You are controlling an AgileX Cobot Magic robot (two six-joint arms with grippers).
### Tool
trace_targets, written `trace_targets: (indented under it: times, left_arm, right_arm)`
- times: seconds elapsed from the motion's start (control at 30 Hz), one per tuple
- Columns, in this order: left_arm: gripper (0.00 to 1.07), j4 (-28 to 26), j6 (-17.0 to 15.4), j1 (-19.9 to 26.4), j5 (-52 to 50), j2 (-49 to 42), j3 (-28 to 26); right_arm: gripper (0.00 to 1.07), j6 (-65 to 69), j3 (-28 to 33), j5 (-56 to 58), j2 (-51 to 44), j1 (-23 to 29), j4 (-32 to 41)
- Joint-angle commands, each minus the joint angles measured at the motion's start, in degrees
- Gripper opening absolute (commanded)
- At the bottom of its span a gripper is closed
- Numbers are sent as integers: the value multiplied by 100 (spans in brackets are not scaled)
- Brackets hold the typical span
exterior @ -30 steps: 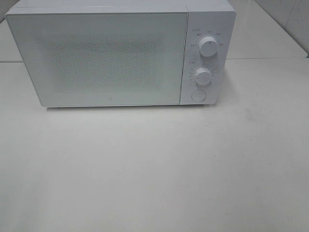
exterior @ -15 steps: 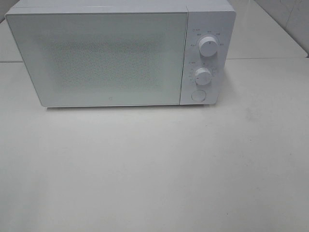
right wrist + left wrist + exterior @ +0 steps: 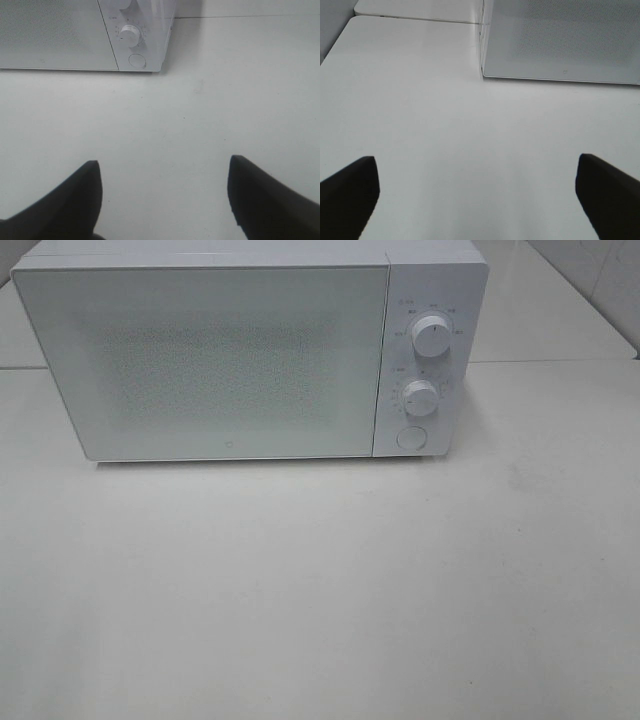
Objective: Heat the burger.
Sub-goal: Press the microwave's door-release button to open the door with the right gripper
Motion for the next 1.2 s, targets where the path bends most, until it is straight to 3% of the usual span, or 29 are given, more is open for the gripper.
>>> trace_targets:
  times: [0.03, 0.53, 0.97, 1.2]
  left_arm:
    - [100, -52, 0, 17, -52, -86, 11]
    - [100, -52, 0, 17, -52, -86, 11]
    - [100, -52, 0, 17, -52, -86, 11]
    - [100, -52, 0, 17, -52, -86, 11]
  right_arm:
    - [71, 0, -74, -338, 321, -17, -17]
    - [71, -201, 332, -2699, 1891, -17, -17]
    - [71, -183, 332, -4635, 3942, -17, 138]
    - [71, -172, 332, -6394, 5180, -17, 86]
